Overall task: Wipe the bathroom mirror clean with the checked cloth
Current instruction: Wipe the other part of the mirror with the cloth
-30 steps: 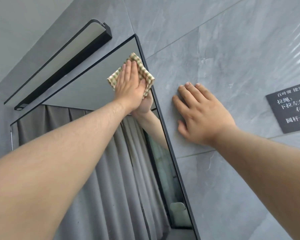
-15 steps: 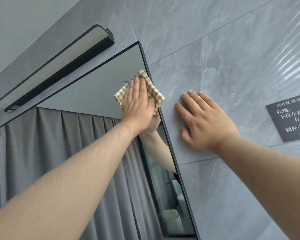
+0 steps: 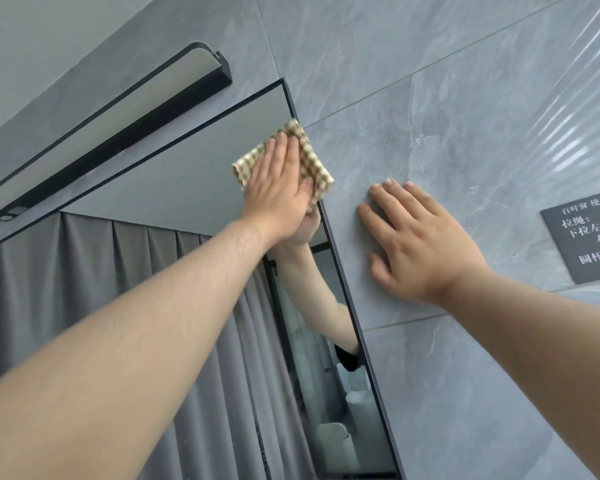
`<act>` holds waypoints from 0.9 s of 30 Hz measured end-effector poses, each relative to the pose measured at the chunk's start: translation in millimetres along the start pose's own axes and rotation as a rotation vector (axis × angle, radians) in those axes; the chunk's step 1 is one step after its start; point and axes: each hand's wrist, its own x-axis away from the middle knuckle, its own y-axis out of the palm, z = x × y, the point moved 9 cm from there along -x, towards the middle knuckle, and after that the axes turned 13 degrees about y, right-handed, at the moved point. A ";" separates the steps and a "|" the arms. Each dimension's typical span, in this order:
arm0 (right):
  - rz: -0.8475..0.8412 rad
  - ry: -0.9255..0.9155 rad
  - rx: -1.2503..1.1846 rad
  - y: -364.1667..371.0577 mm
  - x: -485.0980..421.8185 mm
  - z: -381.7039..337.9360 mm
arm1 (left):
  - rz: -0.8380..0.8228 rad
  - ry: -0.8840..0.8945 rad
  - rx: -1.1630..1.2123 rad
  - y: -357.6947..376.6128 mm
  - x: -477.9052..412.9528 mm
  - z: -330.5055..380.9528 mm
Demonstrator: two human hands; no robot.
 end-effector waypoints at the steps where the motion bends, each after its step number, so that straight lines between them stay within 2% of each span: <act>1: -0.003 0.000 0.002 0.0 -0.2 -0.1 | 0.018 -0.021 0.017 -5.9 -12.1 -5.5; 7: -0.031 0.007 0.017 2.7 0.8 1.1 | 0.082 -0.243 0.087 -33.2 -63.5 -39.2; 15: -0.046 -0.004 -0.025 1.6 0.6 0.5 | 0.069 -0.294 0.098 -35.4 -70.7 -45.3; 27: -0.083 -0.028 -0.030 5.1 -0.3 0.3 | 0.119 -0.504 0.173 -33.7 -42.1 -71.4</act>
